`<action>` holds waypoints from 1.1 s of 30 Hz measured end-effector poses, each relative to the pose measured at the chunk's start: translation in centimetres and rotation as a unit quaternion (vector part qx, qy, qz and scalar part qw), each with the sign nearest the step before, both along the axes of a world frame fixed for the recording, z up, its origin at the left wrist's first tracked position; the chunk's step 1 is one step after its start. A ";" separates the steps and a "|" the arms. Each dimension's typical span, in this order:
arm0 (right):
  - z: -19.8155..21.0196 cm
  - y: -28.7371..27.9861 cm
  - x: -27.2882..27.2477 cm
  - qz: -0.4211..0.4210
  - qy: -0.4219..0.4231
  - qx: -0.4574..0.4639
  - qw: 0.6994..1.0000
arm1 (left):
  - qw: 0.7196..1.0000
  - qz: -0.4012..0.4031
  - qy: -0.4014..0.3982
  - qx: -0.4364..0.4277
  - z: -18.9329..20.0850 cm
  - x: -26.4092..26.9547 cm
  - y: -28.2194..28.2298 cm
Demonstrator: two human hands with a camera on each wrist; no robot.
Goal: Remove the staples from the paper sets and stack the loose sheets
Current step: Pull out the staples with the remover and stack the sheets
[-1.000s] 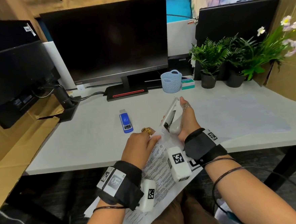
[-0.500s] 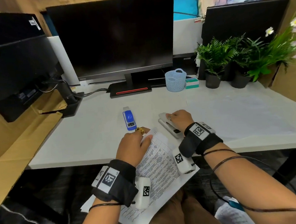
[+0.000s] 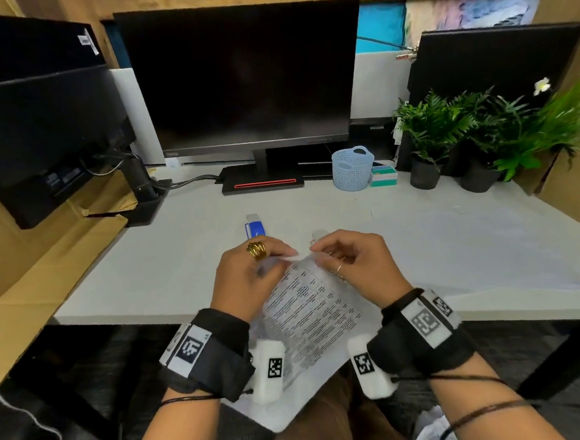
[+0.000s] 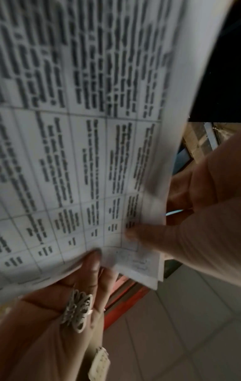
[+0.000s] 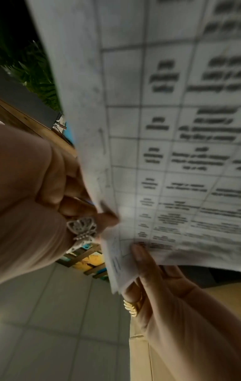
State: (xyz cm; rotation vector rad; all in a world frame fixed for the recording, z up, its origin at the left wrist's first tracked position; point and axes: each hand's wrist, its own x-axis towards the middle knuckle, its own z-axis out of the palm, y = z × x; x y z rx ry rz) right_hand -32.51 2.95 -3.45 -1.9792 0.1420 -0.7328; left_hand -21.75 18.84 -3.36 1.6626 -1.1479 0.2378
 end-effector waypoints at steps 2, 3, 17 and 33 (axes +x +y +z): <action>0.1 0.4 -0.9 -0.009 -0.079 -0.035 0.996 | 0.997 -0.040 -0.008 -0.058 0.4 -0.5 0.1; 0.2 0.5 -1.3 -0.012 -0.115 -0.055 0.992 | 0.995 -0.054 -0.006 -0.080 0.6 -0.7 0.1; 1.7 0.2 -5.8 -0.053 -0.008 -0.105 0.993 | 0.987 -0.091 -0.029 -0.131 1.7 -3.3 -1.6; -8.7 -12.3 -21.9 -0.253 0.450 -0.108 0.850 | 0.955 -0.144 -0.173 0.193 -6.7 -10.8 -15.6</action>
